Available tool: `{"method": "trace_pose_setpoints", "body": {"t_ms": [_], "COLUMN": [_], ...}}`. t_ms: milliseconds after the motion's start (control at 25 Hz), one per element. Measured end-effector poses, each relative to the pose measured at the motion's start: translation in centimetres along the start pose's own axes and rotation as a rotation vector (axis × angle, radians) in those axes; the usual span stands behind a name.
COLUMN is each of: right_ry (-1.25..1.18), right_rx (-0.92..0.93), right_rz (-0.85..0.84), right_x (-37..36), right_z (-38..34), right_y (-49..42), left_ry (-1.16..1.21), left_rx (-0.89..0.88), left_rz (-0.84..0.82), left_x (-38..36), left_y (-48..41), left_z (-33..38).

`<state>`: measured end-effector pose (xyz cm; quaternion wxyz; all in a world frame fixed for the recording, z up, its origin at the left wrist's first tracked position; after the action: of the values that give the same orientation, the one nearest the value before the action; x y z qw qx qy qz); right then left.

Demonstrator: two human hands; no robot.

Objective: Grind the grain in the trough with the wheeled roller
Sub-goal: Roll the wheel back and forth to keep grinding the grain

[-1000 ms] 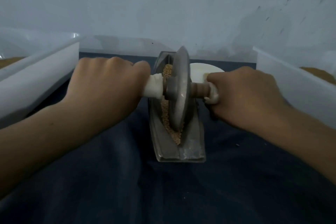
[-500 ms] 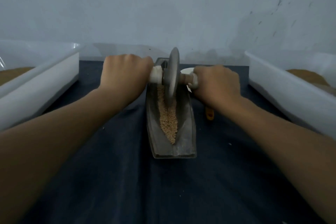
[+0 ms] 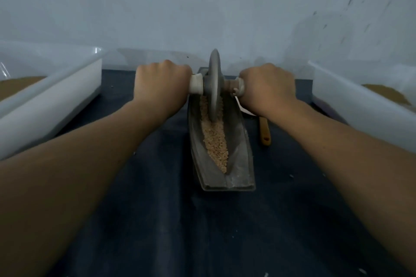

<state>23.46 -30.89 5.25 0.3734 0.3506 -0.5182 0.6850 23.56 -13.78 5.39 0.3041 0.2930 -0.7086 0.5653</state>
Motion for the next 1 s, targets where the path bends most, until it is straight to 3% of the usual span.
{"method": "trace_pose_setpoints", "body": {"t_ms": [120, 320, 480, 640, 800, 920, 1000], "right_ry": [0.033, 0.116, 0.101, -0.01, -0.003, 0.028, 0.024], "right_rx": [0.035, 0.26, 0.135, -0.002, 0.063, 0.152, 0.194], "right_rz": [0.027, 0.288, 0.089, -0.002, 0.009, 0.186, 0.219], "right_x": [0.9, 5.9, 2.0, -0.1, 0.7, 3.9, 4.4], "right_z": [-0.2, -1.5, -0.7, 0.1, -0.1, -0.3, -0.4], "right_y": [1.9, 7.1, 3.9, -0.6, 2.6, 7.1, 8.2], "left_ry": [0.021, 0.045, -0.008, 0.012, -0.01, -0.047, -0.069], "left_rx": [-0.001, -0.1, -0.036, 0.012, -0.056, -0.143, -0.143], "left_rz": [0.021, 0.082, 0.048, -0.006, 0.056, 0.117, 0.089], "left_x": [1.1, 4.2, 1.8, -0.7, 1.4, 4.2, 4.3], "left_y": [1.9, 6.9, 4.4, -1.0, 2.1, 5.2, 5.8], "left_z": [-0.4, -1.8, -1.0, 0.0, 0.1, -0.5, -1.1]}}
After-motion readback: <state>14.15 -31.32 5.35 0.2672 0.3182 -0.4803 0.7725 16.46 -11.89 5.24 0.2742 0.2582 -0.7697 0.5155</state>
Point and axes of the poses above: each hand's wrist, its own y-axis away from the middle knuckle, its own x-axis out of the back of the hand, z = x × y, the point moved 9 cm from there along -y, towards the middle knuckle, and after that the axes turned 7 degrees about x, right-handed, at the moved point
